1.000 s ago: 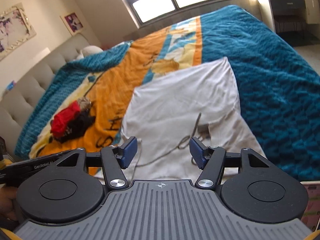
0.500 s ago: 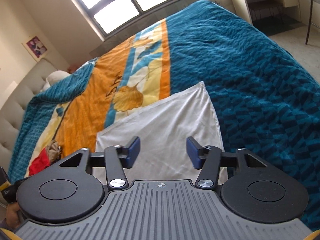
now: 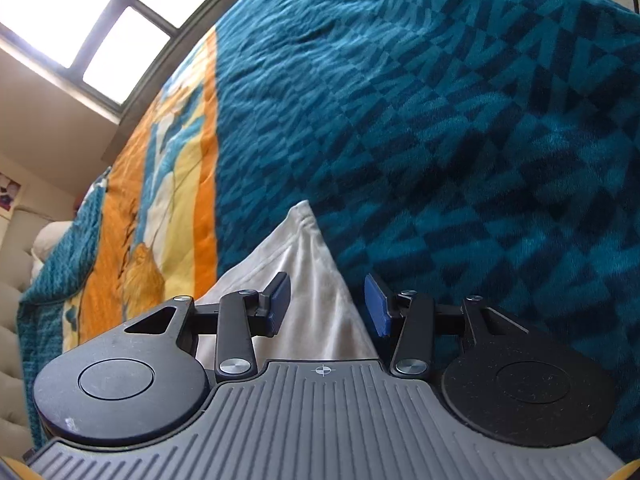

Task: Fold clothes
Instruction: 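Move the open right tool to the T-shirt hem, then grasp the hem with both tools and fold it up toward the collar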

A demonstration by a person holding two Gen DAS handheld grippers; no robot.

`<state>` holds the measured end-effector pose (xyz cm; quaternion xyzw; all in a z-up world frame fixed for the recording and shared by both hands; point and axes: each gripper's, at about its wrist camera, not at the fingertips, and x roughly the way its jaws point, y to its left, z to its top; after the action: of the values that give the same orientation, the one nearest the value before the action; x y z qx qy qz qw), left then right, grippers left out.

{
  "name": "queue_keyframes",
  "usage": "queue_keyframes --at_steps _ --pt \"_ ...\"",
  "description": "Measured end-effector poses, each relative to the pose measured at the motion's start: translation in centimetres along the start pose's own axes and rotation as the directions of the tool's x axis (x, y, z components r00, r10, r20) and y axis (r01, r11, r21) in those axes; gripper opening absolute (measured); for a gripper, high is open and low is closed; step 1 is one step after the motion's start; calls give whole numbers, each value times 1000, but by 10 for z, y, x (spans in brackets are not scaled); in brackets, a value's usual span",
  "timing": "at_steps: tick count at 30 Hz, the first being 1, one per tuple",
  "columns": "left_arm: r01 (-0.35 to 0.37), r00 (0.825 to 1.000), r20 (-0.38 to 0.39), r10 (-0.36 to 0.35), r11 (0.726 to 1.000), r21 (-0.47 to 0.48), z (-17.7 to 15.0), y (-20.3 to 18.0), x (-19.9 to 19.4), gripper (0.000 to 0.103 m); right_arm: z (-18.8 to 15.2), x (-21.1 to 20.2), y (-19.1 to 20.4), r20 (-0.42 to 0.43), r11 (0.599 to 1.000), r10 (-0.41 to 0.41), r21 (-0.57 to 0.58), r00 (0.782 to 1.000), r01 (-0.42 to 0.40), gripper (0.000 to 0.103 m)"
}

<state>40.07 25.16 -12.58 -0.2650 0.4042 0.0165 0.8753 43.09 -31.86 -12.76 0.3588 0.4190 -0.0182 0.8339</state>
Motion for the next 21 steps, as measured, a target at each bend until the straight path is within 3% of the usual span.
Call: queue_keyframes --at_steps 3,5,11,16,18,19,21 --pt "45 999 -14 -45 998 -33 11 6 13 27 10 10 -7 4 999 41 8 999 -41 49" --pt "75 997 -19 -75 997 11 17 -1 19 18 17 14 -8 5 998 69 -4 998 -69 48" --pt "86 995 -53 -80 988 128 26 -26 36 17 31 25 2 -25 990 115 -84 993 -117 43" --pt "55 997 -60 -46 987 150 29 -32 50 17 32 41 18 -58 982 51 -176 997 -61 40" --pt "38 998 -53 -30 987 155 31 -33 52 8 30 44 25 -44 973 25 -227 999 -34 20" --pt "28 999 -46 -21 988 154 32 -33 52 2 29 46 29 -37 968 12 -251 999 -21 13" --pt "20 999 -32 -15 987 157 33 -33 49 2 25 42 34 -6 960 -2 -281 1000 0 6"
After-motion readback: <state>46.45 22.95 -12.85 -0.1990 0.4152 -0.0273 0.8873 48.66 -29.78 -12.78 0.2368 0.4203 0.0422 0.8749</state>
